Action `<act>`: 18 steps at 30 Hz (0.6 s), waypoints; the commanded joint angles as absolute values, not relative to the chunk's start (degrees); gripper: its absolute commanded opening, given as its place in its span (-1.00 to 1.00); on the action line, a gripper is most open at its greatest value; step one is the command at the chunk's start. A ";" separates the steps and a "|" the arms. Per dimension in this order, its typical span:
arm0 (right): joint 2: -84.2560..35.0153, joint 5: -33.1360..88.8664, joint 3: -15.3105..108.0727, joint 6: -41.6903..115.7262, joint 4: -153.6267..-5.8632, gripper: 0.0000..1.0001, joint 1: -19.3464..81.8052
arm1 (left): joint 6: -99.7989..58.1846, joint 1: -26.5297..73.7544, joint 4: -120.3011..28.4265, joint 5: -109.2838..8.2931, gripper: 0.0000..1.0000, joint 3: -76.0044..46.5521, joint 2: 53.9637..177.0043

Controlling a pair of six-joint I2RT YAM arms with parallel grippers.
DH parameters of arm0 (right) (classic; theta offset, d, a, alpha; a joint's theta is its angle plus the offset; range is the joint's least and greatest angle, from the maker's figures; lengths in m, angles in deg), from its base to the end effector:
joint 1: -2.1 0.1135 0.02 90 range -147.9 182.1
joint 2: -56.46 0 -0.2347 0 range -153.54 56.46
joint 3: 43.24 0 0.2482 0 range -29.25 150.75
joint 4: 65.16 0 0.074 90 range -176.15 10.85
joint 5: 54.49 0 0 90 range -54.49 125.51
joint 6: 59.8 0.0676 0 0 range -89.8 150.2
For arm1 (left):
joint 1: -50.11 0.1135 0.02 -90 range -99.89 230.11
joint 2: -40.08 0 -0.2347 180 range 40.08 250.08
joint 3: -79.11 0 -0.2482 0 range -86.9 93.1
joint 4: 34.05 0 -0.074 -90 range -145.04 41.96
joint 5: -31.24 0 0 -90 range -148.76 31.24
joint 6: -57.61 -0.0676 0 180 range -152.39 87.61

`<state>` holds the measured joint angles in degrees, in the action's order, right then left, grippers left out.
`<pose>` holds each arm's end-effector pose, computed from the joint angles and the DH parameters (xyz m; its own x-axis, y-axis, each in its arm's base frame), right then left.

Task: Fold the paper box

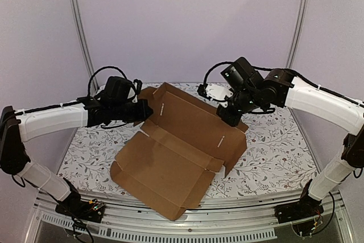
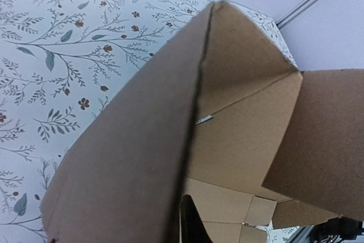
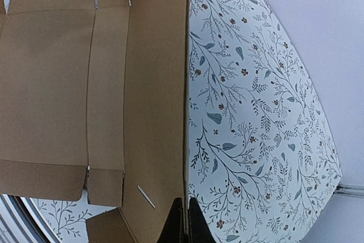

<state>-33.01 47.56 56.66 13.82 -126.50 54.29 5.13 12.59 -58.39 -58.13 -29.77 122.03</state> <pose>0.2259 0.2681 0.2844 -0.2614 -0.7867 -0.5593 -0.7980 0.5021 -0.3333 0.2745 -0.2117 0.2177 -0.7376 -0.2014 -0.6445 0.2104 0.8383 -0.5029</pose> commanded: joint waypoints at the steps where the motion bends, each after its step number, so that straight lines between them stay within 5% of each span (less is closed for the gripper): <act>1: -32.97 42.44 57.89 14.91 -129.00 -1.00 54.36 | 1.97 11.79 -59.68 -65.01 -0.91 -31.87 120.61; 18: -32.63 37.66 57.10 16.88 -131.89 -1.00 51.32 | -2.48 11.79 -51.97 -72.69 -0.89 -41.84 120.20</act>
<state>-33.01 39.21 56.61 15.09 -130.72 53.06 -1.19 12.55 -54.78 -72.25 -39.89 120.22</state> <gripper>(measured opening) 0.005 0.055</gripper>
